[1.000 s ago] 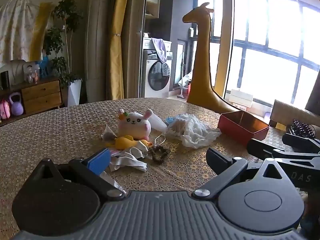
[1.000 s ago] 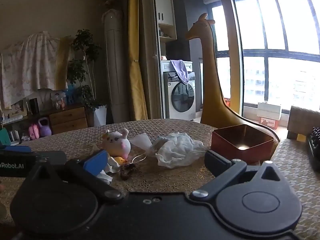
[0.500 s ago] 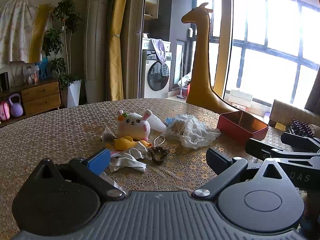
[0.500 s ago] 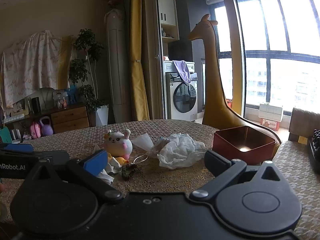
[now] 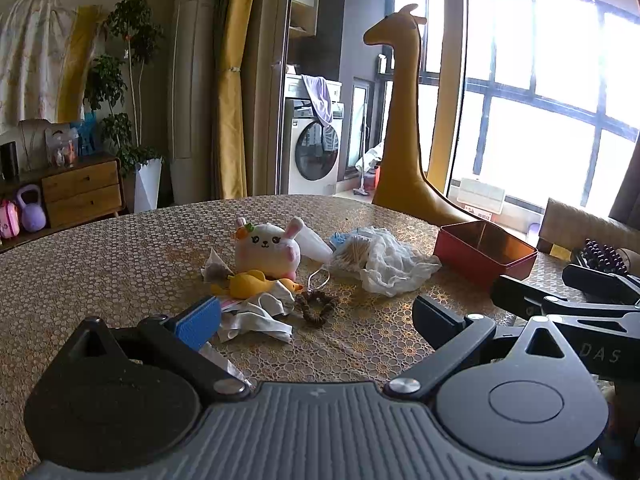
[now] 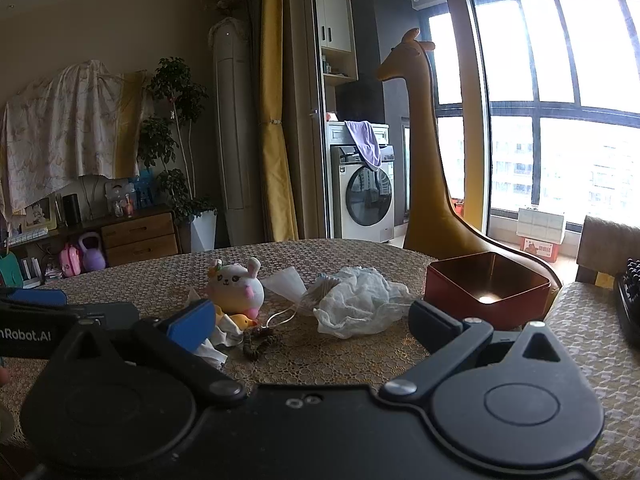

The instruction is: Organize soft objects

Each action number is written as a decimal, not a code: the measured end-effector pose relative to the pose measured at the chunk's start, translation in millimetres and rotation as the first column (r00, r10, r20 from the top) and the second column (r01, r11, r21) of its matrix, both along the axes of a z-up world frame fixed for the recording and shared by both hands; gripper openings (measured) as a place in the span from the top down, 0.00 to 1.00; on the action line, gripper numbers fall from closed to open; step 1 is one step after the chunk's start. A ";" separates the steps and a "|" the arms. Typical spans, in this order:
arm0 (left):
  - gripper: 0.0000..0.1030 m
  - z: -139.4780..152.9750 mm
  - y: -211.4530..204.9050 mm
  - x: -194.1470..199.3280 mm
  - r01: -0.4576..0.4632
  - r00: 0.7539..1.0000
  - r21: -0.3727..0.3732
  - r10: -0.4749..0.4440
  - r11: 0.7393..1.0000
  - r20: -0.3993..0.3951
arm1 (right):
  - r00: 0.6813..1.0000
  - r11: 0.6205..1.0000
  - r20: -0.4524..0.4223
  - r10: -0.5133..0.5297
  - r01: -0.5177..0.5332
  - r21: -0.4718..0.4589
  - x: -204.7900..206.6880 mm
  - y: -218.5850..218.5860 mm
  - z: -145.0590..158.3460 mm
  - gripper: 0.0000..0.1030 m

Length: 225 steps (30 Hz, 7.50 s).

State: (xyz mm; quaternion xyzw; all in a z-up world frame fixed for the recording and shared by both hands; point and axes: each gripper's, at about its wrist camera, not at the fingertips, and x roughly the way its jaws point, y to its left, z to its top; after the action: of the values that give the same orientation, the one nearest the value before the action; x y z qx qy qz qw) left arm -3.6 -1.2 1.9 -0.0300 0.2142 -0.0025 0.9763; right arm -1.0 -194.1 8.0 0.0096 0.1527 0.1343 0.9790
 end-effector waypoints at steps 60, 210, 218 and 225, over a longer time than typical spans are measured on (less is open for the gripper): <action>0.00 -32.5 67.9 48.9 -0.141 0.972 -0.068 0.125 0.988 -0.200 | 0.974 0.984 -0.141 0.177 -0.179 0.000 70.0 37.4 -13.0 0.01; 0.91 -62.0 -313.7 464.6 0.482 0.764 -0.241 -0.539 0.842 -0.354 | 0.946 0.997 -0.316 -0.078 0.065 -0.051 307.0 -214.9 -38.7 0.91; 0.91 -97.6 -332.5 491.1 0.477 0.733 -0.206 -0.516 0.855 -0.444 | 0.918 0.995 -0.391 -0.064 0.028 -0.096 326.9 -212.1 -60.0 0.91; 0.91 -116.4 -344.7 503.3 0.463 0.699 -0.183 -0.484 0.867 -0.527 | 0.888 0.993 -0.455 -0.070 0.017 -0.119 340.7 -209.6 -69.6 0.89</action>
State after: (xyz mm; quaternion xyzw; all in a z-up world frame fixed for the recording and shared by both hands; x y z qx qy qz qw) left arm 499.7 -345.9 -114.4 0.0092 0.4891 -0.2483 0.8361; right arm 339.8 -403.8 -61.6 -0.0102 0.3863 0.0975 0.9171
